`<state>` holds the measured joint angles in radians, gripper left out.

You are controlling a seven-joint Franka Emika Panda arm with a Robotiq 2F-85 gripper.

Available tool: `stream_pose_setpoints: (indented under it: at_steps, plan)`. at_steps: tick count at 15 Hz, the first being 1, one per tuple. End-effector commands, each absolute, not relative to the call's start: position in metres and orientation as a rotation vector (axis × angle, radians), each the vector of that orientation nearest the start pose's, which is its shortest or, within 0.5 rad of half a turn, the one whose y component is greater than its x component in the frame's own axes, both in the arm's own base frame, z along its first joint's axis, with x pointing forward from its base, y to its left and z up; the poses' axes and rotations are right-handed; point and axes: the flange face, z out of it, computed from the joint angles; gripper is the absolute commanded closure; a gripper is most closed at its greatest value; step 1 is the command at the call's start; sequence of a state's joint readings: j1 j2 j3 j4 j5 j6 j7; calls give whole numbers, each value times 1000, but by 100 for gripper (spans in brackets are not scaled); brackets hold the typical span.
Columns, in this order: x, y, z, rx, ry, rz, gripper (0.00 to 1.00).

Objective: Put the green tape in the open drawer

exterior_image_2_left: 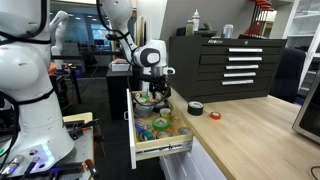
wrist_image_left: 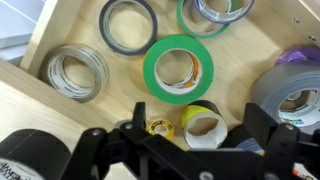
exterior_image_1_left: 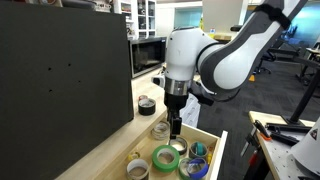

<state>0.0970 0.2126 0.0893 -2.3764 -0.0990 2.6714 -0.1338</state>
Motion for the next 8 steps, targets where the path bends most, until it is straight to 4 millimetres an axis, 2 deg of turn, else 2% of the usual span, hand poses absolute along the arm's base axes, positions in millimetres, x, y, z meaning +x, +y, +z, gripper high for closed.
stream_pose_setpoints:
  at_steps: [1, 3, 4, 6, 8]
  plan:
    - [494, 89, 284, -3147, -598, -147, 0]
    - [496, 85, 297, -3163, -569, -168, 0]
    - [507, 91, 282, -3126, -614, -172, 0]
    - [507, 89, 291, -3135, -597, -187, 0]
    - [506, 88, 292, -3136, -593, -187, 0]
